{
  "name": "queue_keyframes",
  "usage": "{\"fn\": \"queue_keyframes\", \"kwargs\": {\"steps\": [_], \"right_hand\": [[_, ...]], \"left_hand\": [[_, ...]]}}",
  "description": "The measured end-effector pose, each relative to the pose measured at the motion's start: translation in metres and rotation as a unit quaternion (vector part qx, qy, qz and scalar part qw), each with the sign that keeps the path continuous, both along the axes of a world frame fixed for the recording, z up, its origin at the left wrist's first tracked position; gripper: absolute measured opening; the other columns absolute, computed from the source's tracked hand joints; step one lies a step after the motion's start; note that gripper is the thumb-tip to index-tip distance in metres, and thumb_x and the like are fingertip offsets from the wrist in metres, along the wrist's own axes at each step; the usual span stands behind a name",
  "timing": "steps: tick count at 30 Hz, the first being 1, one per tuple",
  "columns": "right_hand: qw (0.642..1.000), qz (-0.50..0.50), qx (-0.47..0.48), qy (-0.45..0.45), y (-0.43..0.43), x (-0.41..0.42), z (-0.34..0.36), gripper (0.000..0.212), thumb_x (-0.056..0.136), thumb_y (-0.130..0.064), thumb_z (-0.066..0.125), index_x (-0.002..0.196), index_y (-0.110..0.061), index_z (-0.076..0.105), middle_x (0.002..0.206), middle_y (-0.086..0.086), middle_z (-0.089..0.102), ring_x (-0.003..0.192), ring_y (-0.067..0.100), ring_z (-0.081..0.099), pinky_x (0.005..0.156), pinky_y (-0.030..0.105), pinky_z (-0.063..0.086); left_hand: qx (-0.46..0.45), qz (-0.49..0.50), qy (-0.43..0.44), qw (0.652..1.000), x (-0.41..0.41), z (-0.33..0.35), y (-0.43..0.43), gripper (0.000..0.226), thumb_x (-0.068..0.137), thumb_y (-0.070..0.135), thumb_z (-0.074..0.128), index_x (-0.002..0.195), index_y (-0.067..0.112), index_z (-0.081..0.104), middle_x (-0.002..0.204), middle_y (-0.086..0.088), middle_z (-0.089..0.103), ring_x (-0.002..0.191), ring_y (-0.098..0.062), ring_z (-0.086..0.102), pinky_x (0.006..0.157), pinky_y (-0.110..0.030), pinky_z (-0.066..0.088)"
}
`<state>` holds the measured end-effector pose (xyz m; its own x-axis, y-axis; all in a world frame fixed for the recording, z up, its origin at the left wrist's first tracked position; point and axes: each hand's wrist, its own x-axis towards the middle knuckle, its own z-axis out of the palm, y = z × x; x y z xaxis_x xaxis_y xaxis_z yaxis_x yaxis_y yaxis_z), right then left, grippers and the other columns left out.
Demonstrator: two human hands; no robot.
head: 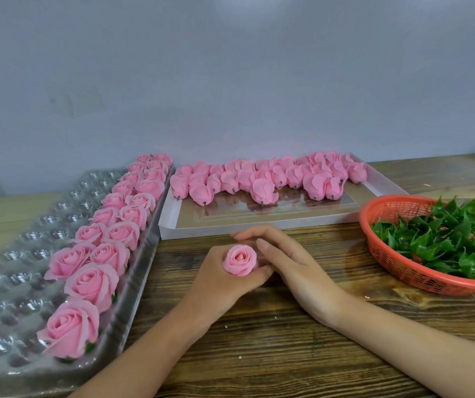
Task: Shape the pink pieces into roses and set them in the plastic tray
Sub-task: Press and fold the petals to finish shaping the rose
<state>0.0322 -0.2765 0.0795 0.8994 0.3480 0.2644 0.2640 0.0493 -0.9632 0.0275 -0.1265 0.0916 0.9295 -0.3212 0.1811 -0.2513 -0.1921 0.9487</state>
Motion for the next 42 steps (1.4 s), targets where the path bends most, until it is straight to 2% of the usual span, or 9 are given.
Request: {"fn": "queue_keyframes", "kwargs": {"steps": [6,10,16,22,28,31,34,38,42], "right_hand": [[0.999,0.005,0.027,0.018,0.003,-0.002,0.002,0.015,0.091,-0.029,0.053,0.09,-0.014,0.055,0.124,0.003,0.065,0.103,0.006,0.064,0.087,0.019,0.048],[1.0,-0.01,-0.018,0.018,0.002,0.0,0.0,0.008,0.098,-0.019,0.054,0.09,-0.016,0.056,0.121,-0.001,0.066,0.103,0.002,0.064,0.086,0.017,0.047],[0.999,-0.022,0.017,0.025,0.002,0.0,-0.001,0.017,0.097,-0.025,0.05,0.093,-0.01,0.056,0.116,0.003,0.068,0.11,0.012,0.063,0.092,0.021,0.048],[0.999,0.004,0.003,0.037,0.002,-0.003,0.005,0.03,0.083,-0.033,0.059,0.101,-0.01,0.059,0.12,-0.001,0.066,0.108,0.01,0.065,0.091,0.023,0.05],[0.999,0.015,0.003,0.05,0.002,-0.002,0.007,0.02,0.088,-0.032,0.057,0.098,-0.015,0.062,0.118,-0.001,0.069,0.111,0.016,0.064,0.092,0.024,0.051],[0.999,0.008,-0.002,0.053,0.002,0.0,0.005,0.009,0.094,-0.02,0.058,0.098,-0.014,0.063,0.117,-0.001,0.07,0.108,0.012,0.066,0.091,0.023,0.05],[0.999,-0.001,0.011,0.052,0.0,0.001,0.003,0.013,0.096,-0.019,0.055,0.1,-0.01,0.063,0.117,0.001,0.07,0.108,0.012,0.065,0.093,0.024,0.05],[0.998,0.011,0.032,0.057,0.001,-0.001,0.006,0.023,0.089,-0.024,0.067,0.104,-0.007,0.063,0.114,0.0,0.071,0.107,0.011,0.066,0.09,0.021,0.05],[0.998,0.015,0.01,0.067,-0.001,0.0,0.007,0.024,0.083,-0.015,0.069,0.104,-0.005,0.063,0.118,0.006,0.07,0.108,0.011,0.067,0.091,0.021,0.05]], "left_hand": [[0.054,-0.015,-0.014,0.998,0.001,-0.004,-0.002,0.019,0.074,0.017,0.077,0.074,0.035,0.07,0.073,0.008,0.071,0.069,-0.002,0.065,0.061,-0.009,0.044],[0.068,-0.025,-0.013,0.997,0.001,-0.006,-0.001,0.011,0.074,0.019,0.077,0.084,0.023,0.072,0.077,0.003,0.072,0.072,-0.009,0.066,0.063,-0.013,0.048],[0.072,-0.033,-0.041,0.996,0.002,-0.006,-0.002,0.027,0.076,0.019,0.077,0.062,0.04,0.064,0.06,0.015,0.062,0.06,0.001,0.056,0.058,-0.009,0.041],[0.08,-0.051,-0.028,0.995,0.002,-0.007,0.0,0.014,0.074,0.023,0.075,0.076,0.036,0.069,0.074,0.007,0.071,0.07,-0.005,0.065,0.062,-0.01,0.045],[0.091,-0.052,-0.038,0.994,0.003,-0.007,0.0,0.025,0.075,0.018,0.077,0.07,0.04,0.066,0.066,0.011,0.067,0.063,0.0,0.061,0.058,-0.009,0.043],[0.101,-0.059,-0.047,0.992,0.002,-0.006,0.0,0.032,0.076,0.017,0.077,0.067,0.046,0.066,0.064,0.016,0.066,0.061,0.003,0.06,0.057,-0.008,0.041],[0.105,-0.062,-0.055,0.991,0.002,-0.006,-0.001,0.031,0.076,0.018,0.077,0.066,0.045,0.065,0.063,0.016,0.065,0.061,0.003,0.058,0.058,-0.009,0.041],[0.101,-0.076,-0.045,0.991,0.002,-0.008,-0.001,0.017,0.076,0.019,0.077,0.083,0.032,0.069,0.077,0.008,0.071,0.069,-0.003,0.064,0.064,-0.014,0.047],[0.119,-0.087,-0.043,0.988,0.003,-0.01,-0.001,0.02,0.076,0.021,0.076,0.094,0.026,0.069,0.088,0.005,0.072,0.081,-0.01,0.068,0.074,-0.025,0.055]]}}
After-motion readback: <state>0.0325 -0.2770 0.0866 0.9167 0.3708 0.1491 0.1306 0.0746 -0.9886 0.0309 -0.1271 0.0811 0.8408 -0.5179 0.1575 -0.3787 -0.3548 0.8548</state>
